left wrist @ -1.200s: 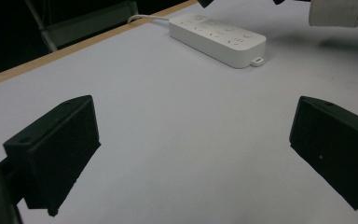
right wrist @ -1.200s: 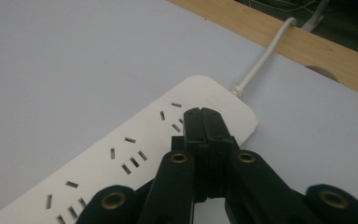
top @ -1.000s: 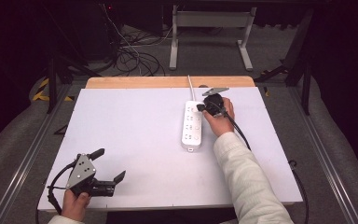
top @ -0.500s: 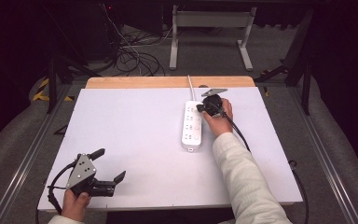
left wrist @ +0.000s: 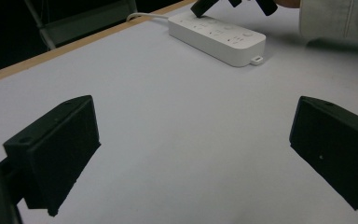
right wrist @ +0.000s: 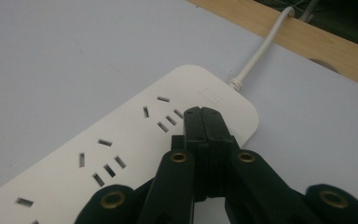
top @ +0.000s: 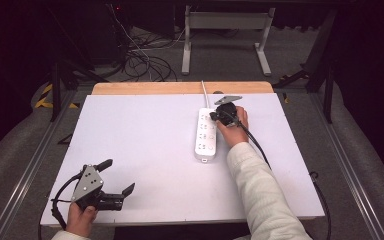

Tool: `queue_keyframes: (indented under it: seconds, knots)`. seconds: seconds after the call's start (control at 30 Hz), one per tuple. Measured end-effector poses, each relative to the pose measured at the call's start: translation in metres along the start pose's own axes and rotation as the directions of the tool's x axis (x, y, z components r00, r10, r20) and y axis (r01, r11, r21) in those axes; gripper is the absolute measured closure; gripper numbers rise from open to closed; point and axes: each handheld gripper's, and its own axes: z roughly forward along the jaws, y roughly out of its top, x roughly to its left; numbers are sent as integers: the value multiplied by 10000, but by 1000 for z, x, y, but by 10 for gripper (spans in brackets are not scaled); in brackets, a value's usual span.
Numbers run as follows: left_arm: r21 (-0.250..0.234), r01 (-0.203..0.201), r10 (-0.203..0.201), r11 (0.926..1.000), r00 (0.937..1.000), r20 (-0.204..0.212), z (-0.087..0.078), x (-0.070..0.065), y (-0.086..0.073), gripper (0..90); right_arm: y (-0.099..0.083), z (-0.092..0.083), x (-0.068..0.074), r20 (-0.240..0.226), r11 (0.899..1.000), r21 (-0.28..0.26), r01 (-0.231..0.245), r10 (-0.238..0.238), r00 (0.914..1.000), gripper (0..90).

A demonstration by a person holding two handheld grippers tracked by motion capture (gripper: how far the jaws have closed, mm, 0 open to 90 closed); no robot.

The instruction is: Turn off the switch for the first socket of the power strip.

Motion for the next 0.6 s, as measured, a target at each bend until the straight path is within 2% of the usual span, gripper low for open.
queue_keyframes:
  seconds: [0.3, 0.6]
  knots:
    - [1, 7, -7, 10000, 10000, -18, 0, 0, 0, 16, -1, 0, 1, 85, 9999, -41, -99, 99, 9999, 900]
    - [22, -29, 29, 10000, 10000, -31, 0, 0, 0, 16, -1, 0, 1, 87, 9992, -59, -404, 404, 9991, 900]
